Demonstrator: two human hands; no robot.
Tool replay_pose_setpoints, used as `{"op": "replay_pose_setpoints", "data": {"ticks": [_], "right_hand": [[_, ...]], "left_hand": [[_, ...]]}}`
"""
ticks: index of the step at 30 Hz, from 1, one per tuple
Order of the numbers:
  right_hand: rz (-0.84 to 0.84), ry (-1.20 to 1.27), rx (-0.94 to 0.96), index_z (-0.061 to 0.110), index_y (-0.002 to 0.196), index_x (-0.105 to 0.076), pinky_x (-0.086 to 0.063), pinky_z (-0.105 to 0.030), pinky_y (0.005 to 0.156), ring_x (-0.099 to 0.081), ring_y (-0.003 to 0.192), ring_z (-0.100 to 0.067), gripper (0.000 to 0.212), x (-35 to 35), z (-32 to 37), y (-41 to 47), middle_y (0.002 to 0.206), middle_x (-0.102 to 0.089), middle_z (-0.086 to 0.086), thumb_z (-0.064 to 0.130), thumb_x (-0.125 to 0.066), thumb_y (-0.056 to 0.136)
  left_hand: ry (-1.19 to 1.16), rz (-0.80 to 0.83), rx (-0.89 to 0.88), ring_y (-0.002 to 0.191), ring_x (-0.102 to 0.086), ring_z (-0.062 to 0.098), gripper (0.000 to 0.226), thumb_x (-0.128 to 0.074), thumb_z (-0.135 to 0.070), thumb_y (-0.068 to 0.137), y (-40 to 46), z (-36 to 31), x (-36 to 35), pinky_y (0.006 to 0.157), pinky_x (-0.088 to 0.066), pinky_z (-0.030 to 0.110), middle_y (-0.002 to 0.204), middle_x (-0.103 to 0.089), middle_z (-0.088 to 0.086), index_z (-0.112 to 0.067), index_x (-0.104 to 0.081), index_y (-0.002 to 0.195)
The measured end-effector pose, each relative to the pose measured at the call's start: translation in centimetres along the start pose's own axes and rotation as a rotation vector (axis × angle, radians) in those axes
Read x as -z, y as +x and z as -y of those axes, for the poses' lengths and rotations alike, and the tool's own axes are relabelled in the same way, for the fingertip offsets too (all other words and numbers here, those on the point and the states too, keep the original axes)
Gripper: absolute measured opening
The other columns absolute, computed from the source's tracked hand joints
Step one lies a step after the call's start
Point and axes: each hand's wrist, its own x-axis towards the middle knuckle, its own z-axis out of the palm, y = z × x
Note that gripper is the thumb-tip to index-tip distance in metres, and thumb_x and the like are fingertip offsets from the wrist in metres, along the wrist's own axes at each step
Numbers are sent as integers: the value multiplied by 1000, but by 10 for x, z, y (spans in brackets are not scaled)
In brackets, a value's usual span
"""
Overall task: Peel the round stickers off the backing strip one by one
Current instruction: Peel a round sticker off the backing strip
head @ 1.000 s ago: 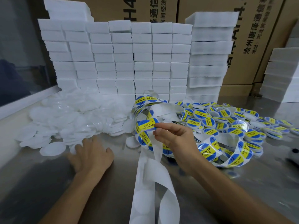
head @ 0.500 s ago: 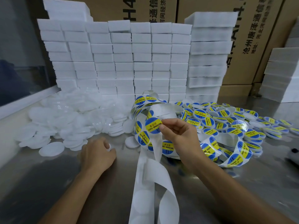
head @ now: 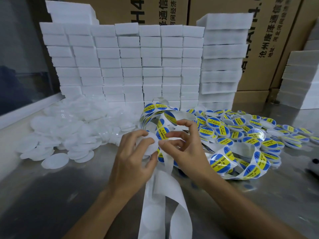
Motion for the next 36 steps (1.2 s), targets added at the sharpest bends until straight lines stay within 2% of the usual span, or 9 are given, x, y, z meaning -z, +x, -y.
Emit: {"op": "replay_pose_setpoints", "data": {"ticks": [6, 7, 11, 13, 17, 19, 21, 25, 36], "right_hand": [[14, 74, -9, 25, 114, -43, -59, -29, 73, -68, 72, -23, 53, -4, 1, -3, 87, -70, -20, -4, -74, 82], [4, 76, -12, 24, 113, -44, -58, -30, 73, -68, 72, -23, 52, -3, 1, -1, 87, -70, -20, -4, -74, 81], [-7, 30, -12, 23, 114, -45, -59, -35, 77, -69, 73, -25, 50, 2, 0, 3, 82, -73, -12, -2, -75, 82], [-3, 19, -18, 23, 113, -47, -60, -35, 77, -70, 75, -26, 48, 4, 0, 3, 84, -73, -14, -1, -75, 82], [-25, -25, 15, 23, 110, -52, -58, -24, 71, -69, 79, -18, 41, 1, -1, 3, 93, -72, -8, 2, -75, 83], [-89, -87, 54, 21, 106, -60, -54, -19, 69, -69, 86, -5, 28, 1, 0, 4, 106, -66, -2, 10, -75, 85], [-164, -113, 89, 18, 96, -67, -52, -17, 66, -67, 85, 1, 11, 5, 2, 7, 103, -68, 2, 14, -73, 87], [-164, 0, 60, 15, 87, -74, -51, -14, 64, -67, 72, -4, 5, 16, 8, 11, 78, -74, 3, 10, -71, 88], [-28, -7, -61, 5, 93, -76, -56, -17, 71, -75, 82, -13, 11, 8, 2, 6, 86, -78, -2, 10, -75, 83]], "left_hand": [[-120, -35, 5, 105, -58, 18, 33, -76, -13, 73, 3, -5, 1, 92, -43, 12, 111, -59, 11, -11, -63, 103], [-215, -46, 109, 105, -60, 15, 35, -77, -15, 73, 3, -6, 0, 89, -47, 13, 112, -60, 7, -12, -62, 105], [-911, -41, 881, 89, -73, 19, 39, -76, 0, 77, 10, -7, 1, 68, -57, 23, 100, -73, 0, -22, -62, 106], [-1091, -11, 1040, 84, -74, 24, 30, -70, 3, 81, 11, -1, 1, 66, -58, 26, 95, -76, 9, -12, -64, 106], [-1265, 2, 1150, 80, -74, 26, 29, -71, -3, 72, 12, 0, 3, 65, -58, 27, 91, -75, 16, -1, -65, 100], [-1293, -16, 1189, 80, -74, 26, 35, -72, -5, 67, 13, 1, 3, 66, -59, 28, 90, -75, 16, 0, -65, 100], [-1291, -45, 1234, 79, -74, 27, 32, -71, -1, 70, 14, 4, 4, 66, -59, 29, 88, -75, 16, 3, -65, 101], [-1282, -67, 1274, 79, -74, 28, 34, -71, 1, 70, 13, 6, 4, 65, -60, 29, 88, -75, 17, 5, -63, 103], [-1314, 7, 1204, 79, -75, 29, 35, -76, -7, 58, 12, 3, 3, 63, -59, 28, 88, -75, 20, -1, -66, 91]]}}
